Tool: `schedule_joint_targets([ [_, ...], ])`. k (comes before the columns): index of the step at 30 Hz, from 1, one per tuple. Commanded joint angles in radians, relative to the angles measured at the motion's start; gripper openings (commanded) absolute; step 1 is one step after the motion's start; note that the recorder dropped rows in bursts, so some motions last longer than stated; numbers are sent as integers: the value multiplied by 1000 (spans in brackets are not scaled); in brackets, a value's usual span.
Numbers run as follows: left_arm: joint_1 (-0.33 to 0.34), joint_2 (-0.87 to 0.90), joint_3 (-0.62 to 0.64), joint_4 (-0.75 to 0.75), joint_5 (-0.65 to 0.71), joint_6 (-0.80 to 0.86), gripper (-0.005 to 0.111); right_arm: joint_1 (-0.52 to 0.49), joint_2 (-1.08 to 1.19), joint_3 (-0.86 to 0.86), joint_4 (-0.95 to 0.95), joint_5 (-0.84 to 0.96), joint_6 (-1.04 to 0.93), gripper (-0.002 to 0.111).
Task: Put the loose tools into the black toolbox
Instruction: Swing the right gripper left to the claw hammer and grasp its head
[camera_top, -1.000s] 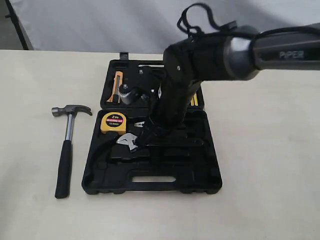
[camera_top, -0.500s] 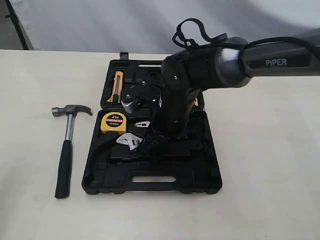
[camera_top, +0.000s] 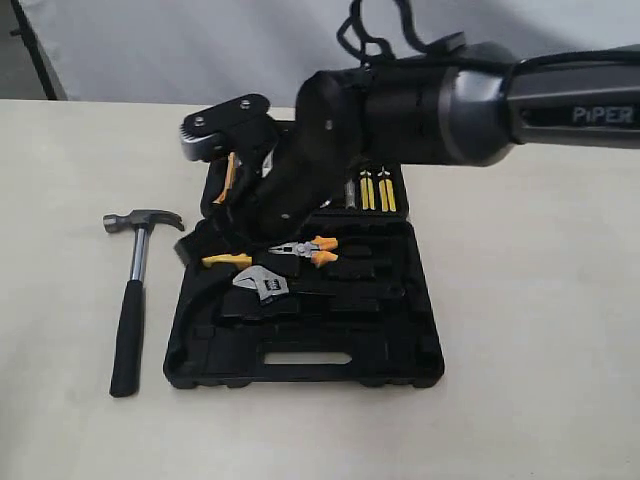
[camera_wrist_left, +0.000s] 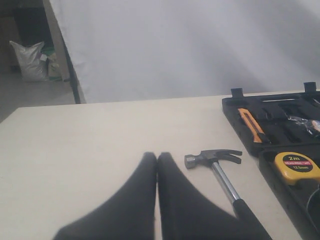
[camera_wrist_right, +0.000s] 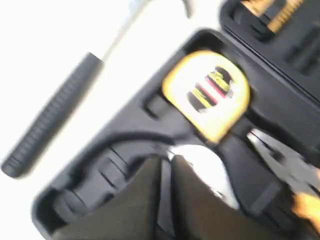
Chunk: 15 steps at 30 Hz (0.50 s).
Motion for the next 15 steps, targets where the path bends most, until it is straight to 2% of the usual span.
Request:
schedule_joint_targets([
  [1, 3, -8, 9, -14, -17, -10, 1, 71, 86, -105, 4, -39, 45, 41],
  [3, 3, -8, 9, -14, -17, -10, 1, 96, 149, -182, 4, -28, 54, 56],
  [5, 3, -8, 9, -14, -17, -10, 1, 113, 210, -257, 6, -4, 66, 61],
  [15, 3, -8, 9, -14, -17, -10, 1, 145, 498, -611, -73, 137, 101, 59],
])
